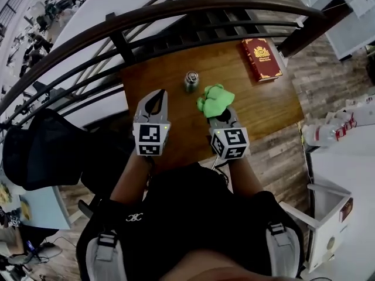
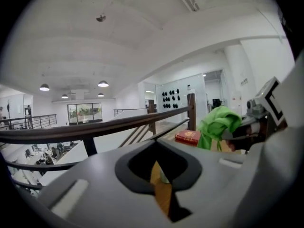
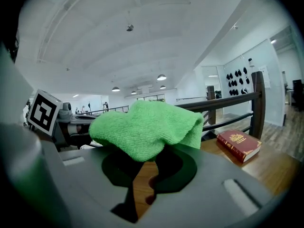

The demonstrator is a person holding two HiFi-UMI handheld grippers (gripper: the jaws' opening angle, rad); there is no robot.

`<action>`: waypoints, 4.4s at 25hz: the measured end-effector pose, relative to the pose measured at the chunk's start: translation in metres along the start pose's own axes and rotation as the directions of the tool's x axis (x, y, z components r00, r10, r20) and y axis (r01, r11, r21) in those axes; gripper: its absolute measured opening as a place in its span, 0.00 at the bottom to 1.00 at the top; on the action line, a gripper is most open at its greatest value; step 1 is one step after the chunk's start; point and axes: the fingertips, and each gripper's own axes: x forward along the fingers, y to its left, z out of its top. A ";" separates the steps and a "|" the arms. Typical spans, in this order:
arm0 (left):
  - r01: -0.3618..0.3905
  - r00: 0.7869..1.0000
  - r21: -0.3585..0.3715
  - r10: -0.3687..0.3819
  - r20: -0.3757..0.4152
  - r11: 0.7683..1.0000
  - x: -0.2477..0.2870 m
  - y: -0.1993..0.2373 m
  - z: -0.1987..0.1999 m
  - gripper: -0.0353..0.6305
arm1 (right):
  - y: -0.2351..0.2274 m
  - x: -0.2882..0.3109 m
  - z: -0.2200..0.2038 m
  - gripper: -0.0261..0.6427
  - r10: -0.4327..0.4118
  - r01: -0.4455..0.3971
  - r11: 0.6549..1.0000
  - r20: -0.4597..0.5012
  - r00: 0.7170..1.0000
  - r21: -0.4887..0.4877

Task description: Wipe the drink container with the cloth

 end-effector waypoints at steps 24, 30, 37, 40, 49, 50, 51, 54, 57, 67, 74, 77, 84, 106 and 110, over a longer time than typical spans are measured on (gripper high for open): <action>0.492 0.832 0.064 -0.446 -0.329 0.868 0.139 -0.065 -0.070 0.56 | -0.046 0.006 -0.051 0.11 -0.041 0.052 0.994 -0.105 0.994 0.096; 0.547 0.768 0.098 -0.451 -0.456 0.831 0.173 -0.072 -0.109 0.58 | -0.049 0.005 -0.072 0.11 -0.032 0.043 0.997 -0.163 0.986 0.065; 0.573 0.716 0.080 -0.450 -0.534 0.816 0.204 -0.075 -0.141 0.58 | -0.059 0.004 -0.080 0.11 -0.030 0.044 0.996 -0.183 0.983 0.074; 0.581 0.694 0.079 -0.443 -0.568 0.810 0.204 -0.078 -0.146 0.58 | -0.059 0.005 -0.082 0.11 -0.017 0.031 0.997 -0.185 0.983 0.073; 0.520 0.743 0.046 -0.425 -0.517 0.853 0.214 -0.062 -0.153 0.54 | -0.053 0.019 -0.093 0.11 0.067 -0.055 0.997 -0.216 0.974 0.061; 0.508 0.748 0.027 -0.426 -0.509 0.861 0.214 -0.059 -0.154 0.54 | -0.049 0.021 -0.095 0.11 0.089 -0.078 0.995 -0.221 0.971 0.060; 0.495 0.753 0.004 -0.427 -0.500 0.869 0.215 -0.056 -0.155 0.54 | -0.045 0.024 -0.096 0.11 0.117 -0.106 0.993 -0.226 0.967 0.061; 0.431 0.771 -0.095 -0.421 -0.477 0.897 0.213 -0.044 -0.156 0.54 | -0.026 0.034 -0.097 0.11 0.228 -0.219 0.974 -0.242 0.943 0.063; 0.345 0.786 -0.244 -0.421 -0.452 0.906 0.206 -0.032 -0.155 0.54 | -0.005 0.046 -0.101 0.11 0.346 -0.344 0.937 -0.262 0.901 0.056; 0.165 0.788 -0.683 -0.512 -0.343 0.712 0.170 -0.026 -0.177 0.53 | 0.050 0.083 -0.152 0.11 0.532 -0.548 0.832 -0.413 0.739 0.089; 0.158 0.765 -0.693 -0.531 -0.365 0.703 0.159 -0.032 -0.182 0.53 | 0.057 0.109 -0.179 0.11 0.537 -0.590 0.806 -0.482 0.692 0.052; 0.151 0.758 -0.700 -0.536 -0.372 0.698 0.157 -0.036 -0.183 0.53 | 0.045 0.118 -0.175 0.11 0.520 -0.555 0.828 -0.476 0.710 0.078; 0.127 0.756 -0.766 -0.562 -0.336 0.630 0.149 -0.044 -0.190 0.53 | 0.025 0.116 -0.190 0.11 0.482 -0.462 0.870 -0.488 0.728 0.172; 0.073 0.756 -0.740 -0.521 -0.397 0.669 0.125 -0.047 -0.209 0.53 | -0.086 0.121 -0.208 0.12 0.163 -0.082 0.981 -0.514 0.842 0.177; 0.095 0.754 -0.644 -0.477 -0.451 0.759 0.121 -0.048 -0.208 0.53 | -0.087 0.125 -0.193 0.12 0.157 -0.087 0.983 -0.496 0.854 0.162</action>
